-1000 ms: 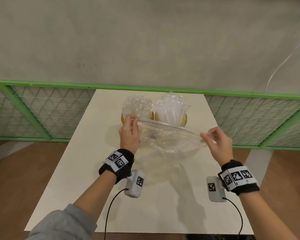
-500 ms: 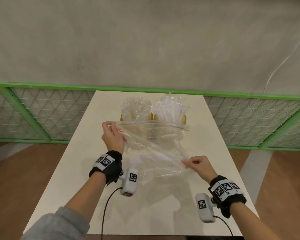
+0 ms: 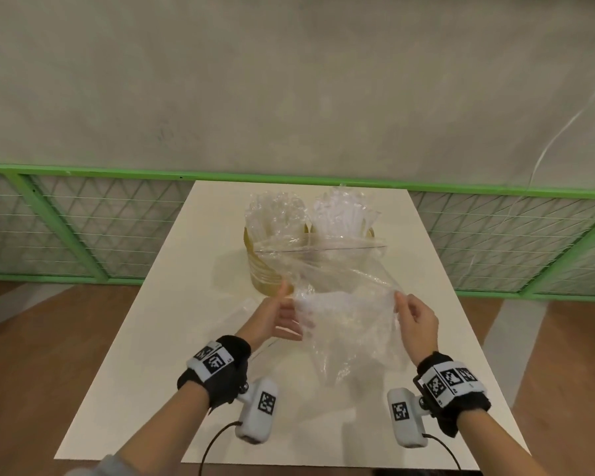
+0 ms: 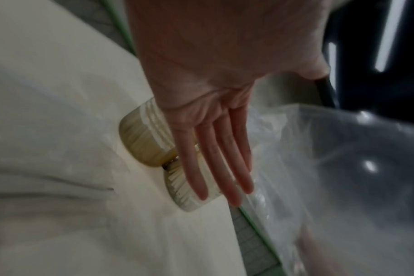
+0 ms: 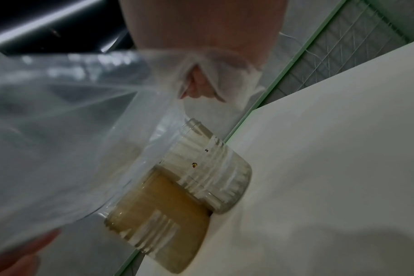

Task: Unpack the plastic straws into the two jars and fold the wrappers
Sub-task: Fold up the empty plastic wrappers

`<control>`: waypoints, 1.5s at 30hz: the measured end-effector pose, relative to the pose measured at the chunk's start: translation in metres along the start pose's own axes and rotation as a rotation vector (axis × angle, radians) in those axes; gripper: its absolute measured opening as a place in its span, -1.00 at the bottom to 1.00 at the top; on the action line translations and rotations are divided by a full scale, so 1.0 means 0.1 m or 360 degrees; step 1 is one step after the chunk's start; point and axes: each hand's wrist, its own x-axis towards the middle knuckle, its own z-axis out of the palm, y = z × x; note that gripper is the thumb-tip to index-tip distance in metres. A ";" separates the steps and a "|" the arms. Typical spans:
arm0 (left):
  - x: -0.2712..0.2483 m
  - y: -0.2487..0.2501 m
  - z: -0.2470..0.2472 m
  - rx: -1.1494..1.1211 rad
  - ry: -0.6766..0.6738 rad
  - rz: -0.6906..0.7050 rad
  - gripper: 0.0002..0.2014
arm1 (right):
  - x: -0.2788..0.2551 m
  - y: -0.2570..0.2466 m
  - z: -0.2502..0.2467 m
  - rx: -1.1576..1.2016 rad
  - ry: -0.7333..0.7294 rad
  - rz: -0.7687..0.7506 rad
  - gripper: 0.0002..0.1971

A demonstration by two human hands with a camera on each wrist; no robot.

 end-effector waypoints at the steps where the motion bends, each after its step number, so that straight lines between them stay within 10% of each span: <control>1: -0.04 0.00 0.03 0.0116 -0.0053 0.0016 -0.35 | -0.01 -0.02 0.00 -0.0015 0.0019 0.0015 -0.59; 6: -0.12 -0.04 0.07 0.0226 -0.0137 0.0117 -0.82 | -0.10 0.00 0.03 0.0060 -0.0212 0.0040 -0.54; 13: -0.14 -0.02 -0.05 0.0128 -0.0149 0.0118 -0.09 | -0.02 0.04 -0.13 -0.0091 -0.0302 0.0172 -0.37; 17: -0.18 0.03 -0.02 0.0258 -0.0170 0.0139 -0.06 | 0.10 -0.01 -0.07 0.0084 -0.0740 0.0760 -0.41; 22: -0.23 0.07 0.03 0.0402 -0.0262 0.0112 -0.09 | -0.04 -0.11 0.18 0.0113 -0.1117 0.0812 -0.70; 31: -0.12 -0.07 -0.22 0.0337 -0.0111 0.0104 -0.17 | 0.06 -0.05 0.11 0.0759 -0.0245 0.0553 -0.66; 38: 0.00 -0.02 -0.32 0.0322 0.0358 0.0260 -0.94 | 0.08 -0.14 0.00 0.1000 -0.0086 0.0399 -0.60; 45: 0.05 -0.08 -0.18 0.0123 0.0277 0.0361 -0.76 | 0.08 -0.05 0.03 0.0487 -0.0703 0.0880 -0.72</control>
